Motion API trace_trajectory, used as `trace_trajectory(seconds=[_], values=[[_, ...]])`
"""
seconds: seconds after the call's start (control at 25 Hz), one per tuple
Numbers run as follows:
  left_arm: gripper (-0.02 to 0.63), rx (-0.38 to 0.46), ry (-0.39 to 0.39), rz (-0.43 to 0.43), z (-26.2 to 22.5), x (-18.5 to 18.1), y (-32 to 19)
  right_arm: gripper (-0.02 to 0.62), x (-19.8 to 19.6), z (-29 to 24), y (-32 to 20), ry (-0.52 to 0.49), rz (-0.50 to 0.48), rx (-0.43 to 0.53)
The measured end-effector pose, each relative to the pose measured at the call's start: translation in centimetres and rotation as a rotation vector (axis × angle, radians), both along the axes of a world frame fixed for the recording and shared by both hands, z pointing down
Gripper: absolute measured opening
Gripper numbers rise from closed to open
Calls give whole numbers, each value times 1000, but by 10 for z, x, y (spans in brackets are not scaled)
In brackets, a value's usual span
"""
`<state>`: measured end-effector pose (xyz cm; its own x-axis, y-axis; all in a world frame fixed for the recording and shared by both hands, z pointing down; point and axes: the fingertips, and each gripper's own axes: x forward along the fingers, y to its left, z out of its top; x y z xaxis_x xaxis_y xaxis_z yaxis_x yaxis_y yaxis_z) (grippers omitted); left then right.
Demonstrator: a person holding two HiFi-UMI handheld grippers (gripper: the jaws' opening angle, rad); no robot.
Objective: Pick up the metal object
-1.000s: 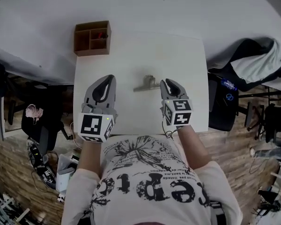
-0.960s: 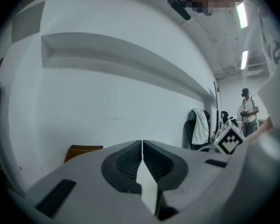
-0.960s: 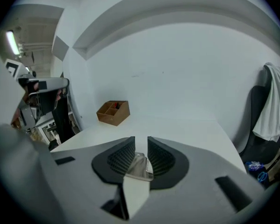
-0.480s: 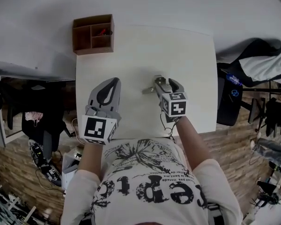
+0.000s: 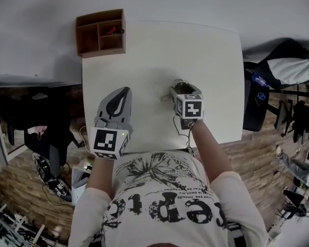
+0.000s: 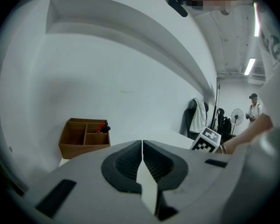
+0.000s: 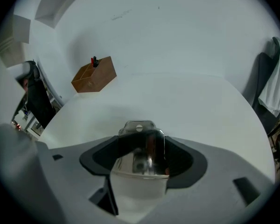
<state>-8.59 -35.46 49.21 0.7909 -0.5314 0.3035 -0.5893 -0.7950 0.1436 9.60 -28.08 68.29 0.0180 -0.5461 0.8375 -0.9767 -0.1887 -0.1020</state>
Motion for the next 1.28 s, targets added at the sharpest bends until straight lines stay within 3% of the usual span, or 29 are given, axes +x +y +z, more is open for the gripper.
trace_trajectory(seconds=[0.2, 0.6, 0.84, 1.28], values=[[12, -50, 0, 23, 12, 0, 4, 299, 0, 5, -1, 12, 6, -38], [12, -26, 4, 26, 0, 7, 15, 282, 1, -3, -1, 5, 6, -63], [12, 22, 11, 14, -23, 14, 29, 282, -4, -56, -2, -2, -47, 84], [12, 139, 57, -48, -96, 29, 47, 282, 10, -228, -15, 108, -132, 474]])
